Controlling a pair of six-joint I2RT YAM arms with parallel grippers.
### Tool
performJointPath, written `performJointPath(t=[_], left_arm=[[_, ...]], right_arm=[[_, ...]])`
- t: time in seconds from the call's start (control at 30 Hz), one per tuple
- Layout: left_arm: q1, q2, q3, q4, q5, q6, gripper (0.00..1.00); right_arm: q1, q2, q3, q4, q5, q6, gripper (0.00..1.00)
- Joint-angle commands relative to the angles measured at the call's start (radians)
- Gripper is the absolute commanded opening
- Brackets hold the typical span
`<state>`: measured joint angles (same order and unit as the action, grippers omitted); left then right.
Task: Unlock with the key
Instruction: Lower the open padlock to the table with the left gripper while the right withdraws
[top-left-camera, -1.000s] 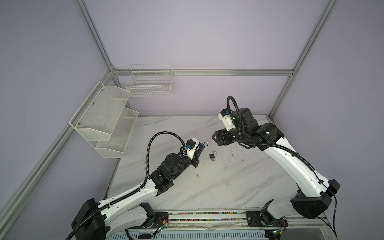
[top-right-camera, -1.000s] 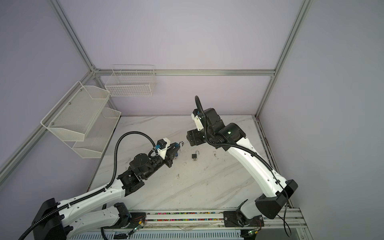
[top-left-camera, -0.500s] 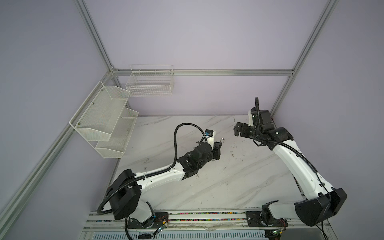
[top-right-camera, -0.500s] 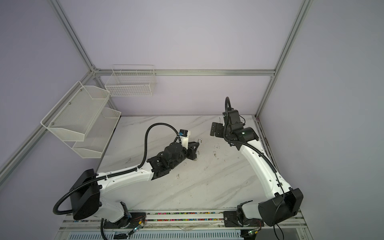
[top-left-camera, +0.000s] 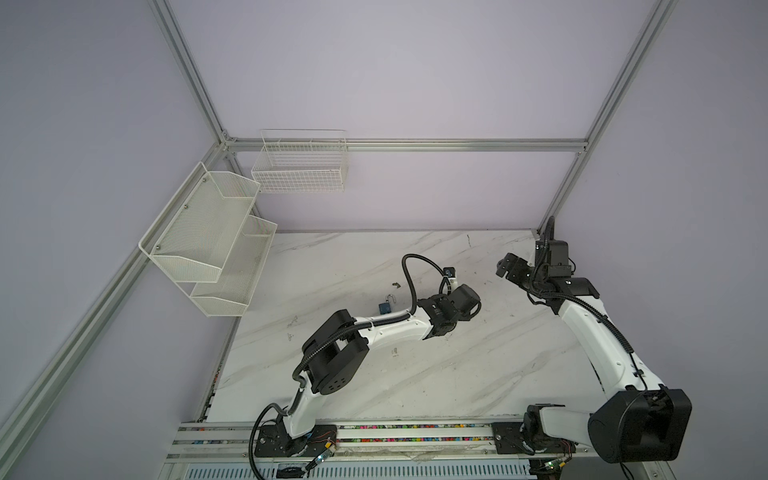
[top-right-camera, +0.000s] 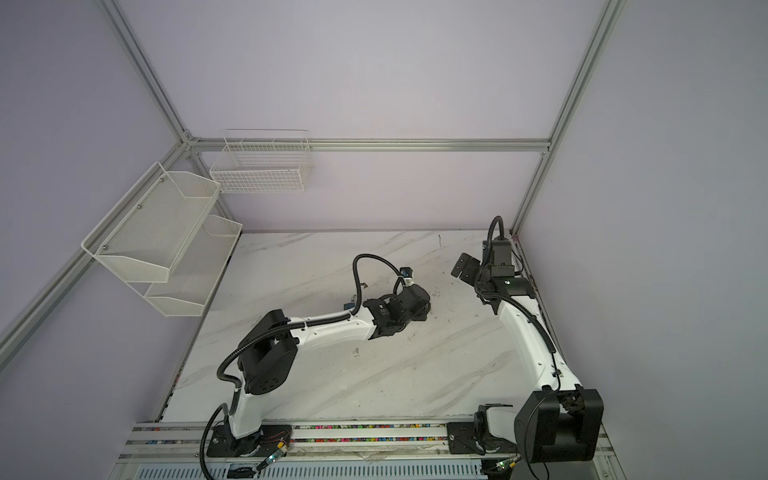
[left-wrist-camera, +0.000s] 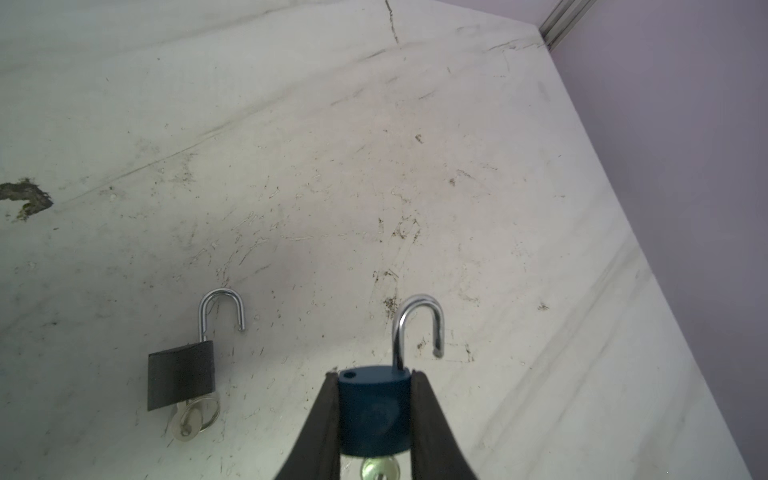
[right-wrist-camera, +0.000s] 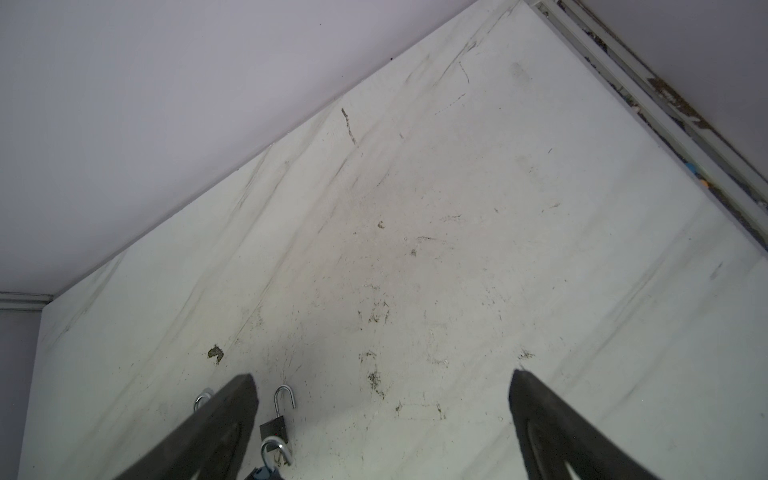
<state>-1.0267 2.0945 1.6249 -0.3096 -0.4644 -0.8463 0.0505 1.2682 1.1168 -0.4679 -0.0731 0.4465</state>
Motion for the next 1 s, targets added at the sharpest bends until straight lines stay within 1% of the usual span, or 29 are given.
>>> performJointPath(t=[0.0, 0.13, 0.3, 0.57, 0.67, 0.73, 0.8, 0.97], left_arm=[[0.004, 0.036, 0.148, -0.078, -0.061, -0.022, 0.00], [0.006, 0.108, 0.200, -0.108, -0.077, -0.011, 0.00], [0.006, 0.181, 0.245, -0.111, -0.080, -0.004, 0.00], [0.006, 0.236, 0.273, -0.116, -0.056, -0.019, 0.00], [0.005, 0.244, 0.273, -0.127, -0.057, -0.029, 0.02], [0.006, 0.245, 0.272, -0.134, -0.059, -0.033, 0.07], [0.006, 0.249, 0.274, -0.146, -0.062, -0.042, 0.20], [0.006, 0.229, 0.277, -0.159, -0.051, -0.043, 0.32]], right_arm=[[-0.001, -0.015, -0.015, 0.053, -0.029, 0.042, 0.97], [-0.001, -0.018, -0.047, 0.084, -0.059, 0.069, 0.97], [-0.001, -0.019, -0.041, 0.094, -0.079, 0.065, 0.97], [-0.002, -0.043, -0.049, 0.099, -0.085, 0.048, 0.97], [-0.001, -0.049, -0.058, 0.111, -0.095, 0.055, 0.97], [-0.001, -0.052, -0.063, 0.117, -0.093, 0.057, 0.97], [-0.001, -0.054, -0.065, 0.118, -0.091, 0.052, 0.97], [-0.001, -0.070, -0.063, 0.117, -0.086, 0.051, 0.97]])
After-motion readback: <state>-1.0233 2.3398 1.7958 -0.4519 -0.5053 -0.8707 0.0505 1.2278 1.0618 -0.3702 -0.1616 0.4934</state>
